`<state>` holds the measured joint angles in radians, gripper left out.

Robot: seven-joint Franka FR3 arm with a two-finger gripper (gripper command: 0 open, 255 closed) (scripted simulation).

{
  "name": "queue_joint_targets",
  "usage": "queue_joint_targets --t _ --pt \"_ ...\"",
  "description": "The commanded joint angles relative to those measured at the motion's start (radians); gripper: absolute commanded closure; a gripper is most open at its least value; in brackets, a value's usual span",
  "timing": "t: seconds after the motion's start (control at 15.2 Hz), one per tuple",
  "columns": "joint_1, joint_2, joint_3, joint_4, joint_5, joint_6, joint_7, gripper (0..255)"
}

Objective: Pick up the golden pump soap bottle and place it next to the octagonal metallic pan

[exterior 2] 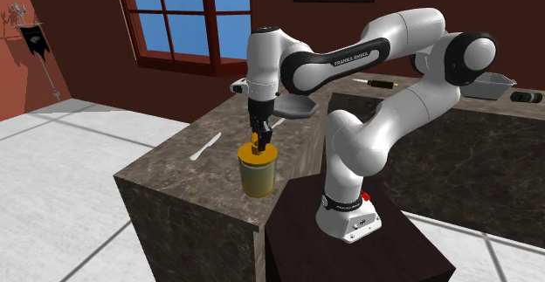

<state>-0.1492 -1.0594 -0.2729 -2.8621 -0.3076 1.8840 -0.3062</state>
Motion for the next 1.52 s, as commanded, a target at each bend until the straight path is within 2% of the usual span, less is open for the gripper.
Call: queue_joint_targets --t 0.0,1.45 --pt "0.0 0.0 0.0 0.0 0.0 0.0 0.0 255" --pt "0.035 0.035 0.061 0.294 0.067 -0.257 -0.019 255"
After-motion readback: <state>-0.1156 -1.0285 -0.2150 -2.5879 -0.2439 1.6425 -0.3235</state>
